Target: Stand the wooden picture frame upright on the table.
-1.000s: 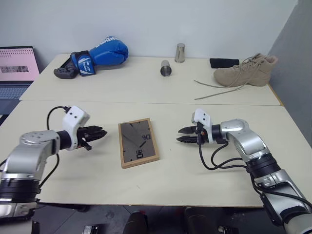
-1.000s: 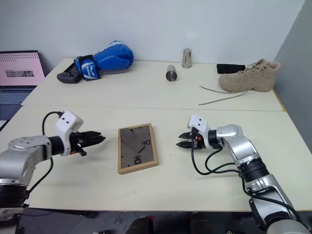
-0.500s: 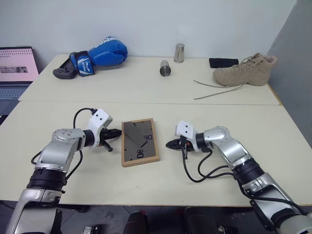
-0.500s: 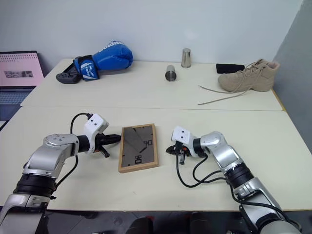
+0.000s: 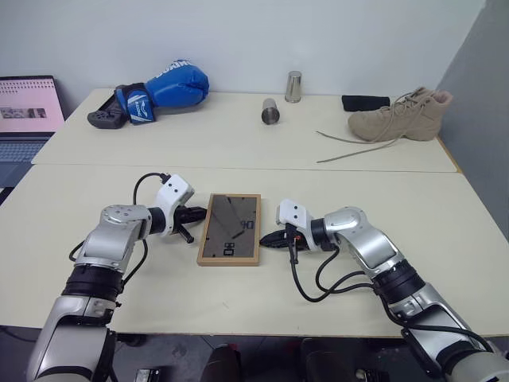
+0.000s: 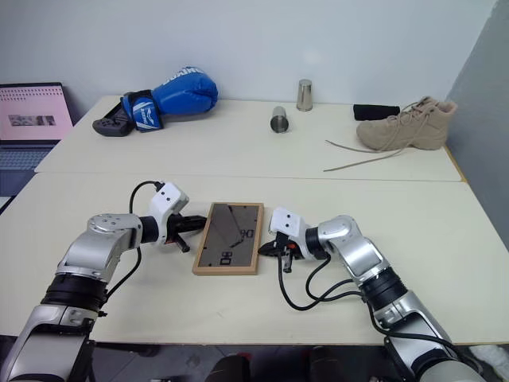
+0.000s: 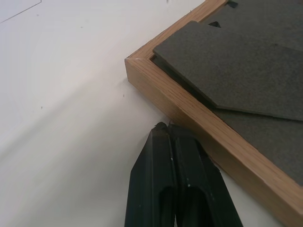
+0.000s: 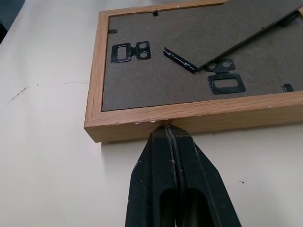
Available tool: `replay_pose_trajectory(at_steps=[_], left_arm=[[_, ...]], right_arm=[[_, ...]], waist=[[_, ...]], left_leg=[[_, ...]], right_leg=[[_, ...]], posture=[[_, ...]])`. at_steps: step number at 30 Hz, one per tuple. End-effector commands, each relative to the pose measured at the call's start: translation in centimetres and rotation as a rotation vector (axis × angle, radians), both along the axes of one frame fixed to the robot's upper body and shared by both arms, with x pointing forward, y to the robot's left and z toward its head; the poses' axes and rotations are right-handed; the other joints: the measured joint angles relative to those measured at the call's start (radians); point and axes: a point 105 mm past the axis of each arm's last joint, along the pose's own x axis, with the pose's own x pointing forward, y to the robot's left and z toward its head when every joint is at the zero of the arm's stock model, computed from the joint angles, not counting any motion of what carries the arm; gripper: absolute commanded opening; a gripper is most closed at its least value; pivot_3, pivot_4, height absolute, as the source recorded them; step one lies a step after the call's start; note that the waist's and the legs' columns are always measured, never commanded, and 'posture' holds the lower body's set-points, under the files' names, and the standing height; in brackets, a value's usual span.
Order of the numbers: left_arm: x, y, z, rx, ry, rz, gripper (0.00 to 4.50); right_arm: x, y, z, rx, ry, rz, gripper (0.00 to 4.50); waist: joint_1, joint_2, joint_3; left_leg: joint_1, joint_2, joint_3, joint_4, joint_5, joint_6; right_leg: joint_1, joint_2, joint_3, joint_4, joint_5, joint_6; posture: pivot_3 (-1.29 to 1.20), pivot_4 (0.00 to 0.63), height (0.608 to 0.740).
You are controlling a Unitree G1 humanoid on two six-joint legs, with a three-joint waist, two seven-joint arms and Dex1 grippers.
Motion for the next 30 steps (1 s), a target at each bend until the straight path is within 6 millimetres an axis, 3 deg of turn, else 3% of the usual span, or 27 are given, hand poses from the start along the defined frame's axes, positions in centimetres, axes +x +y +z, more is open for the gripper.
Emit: replay_pose_trajectory(at_steps=[1, 9, 12, 20, 30], left_arm=[[0.3, -0.5, 0.8, 0.014, -0.034, -0.033, 0.0], [-0.8, 3.0, 0.7, 0.114, 0.005, -0.003, 0.0], [-1.5, 3.3, 0.8, 0.111, 0.033, -0.024, 0.0], [-3.8, -0.6, 1.0, 0.059, 0.095, -0.212, 0.0], [-4.2, -3.7, 1.1, 0.042, 0.095, -0.293, 0.0]], right_arm=[[-0.5, 0.7, 1.2, 0.03, -0.033, 0.045, 0.03], [1.5, -2.0, 1.5, -0.006, -0.069, -0.064, 0.03], [2.3, -3.3, 1.8, -0.009, -0.076, -0.116, 0.03], [3.4, -5.6, 1.9, -0.02, -0.088, -0.203, 0.03], [3.6, -7.0, 1.6, -0.03, -0.077, -0.247, 0.03]], waist=[[0.0, 0.0, 0.0], [-0.003, 0.0, 0.0], [-0.003, 0.0, 0.0], [-0.002, 0.0, 0.0], [-0.001, 0.0, 0.0]], left_leg=[[0.0, 0.0, 0.0, 0.0, 0.0, 0.0], [0.001, 0.0, 0.0, 0.0, 0.0, 0.0], [0.001, 0.0, 0.0, 0.0, 0.0, 0.0], [0.0, 0.0, 0.0, 0.0, 0.0, 0.0], [0.0, 0.0, 0.0, 0.0, 0.0, 0.0]], right_leg=[[0.0, 0.0, 0.0, 0.0, 0.0, 0.0], [0.0, 0.0, 0.0, 0.0, 0.0, 0.0], [0.0, 0.0, 0.0, 0.0, 0.0, 0.0], [0.0, 0.0, 0.0, 0.0, 0.0, 0.0], [0.0, 0.0, 0.001, 0.0, 0.0, 0.0]], posture=[[0.0, 0.15, 0.74], [0.0, 0.15, 0.74], [0.0, 0.15, 0.74], [0.0, 0.15, 0.74], [0.0, 0.15, 0.74]])
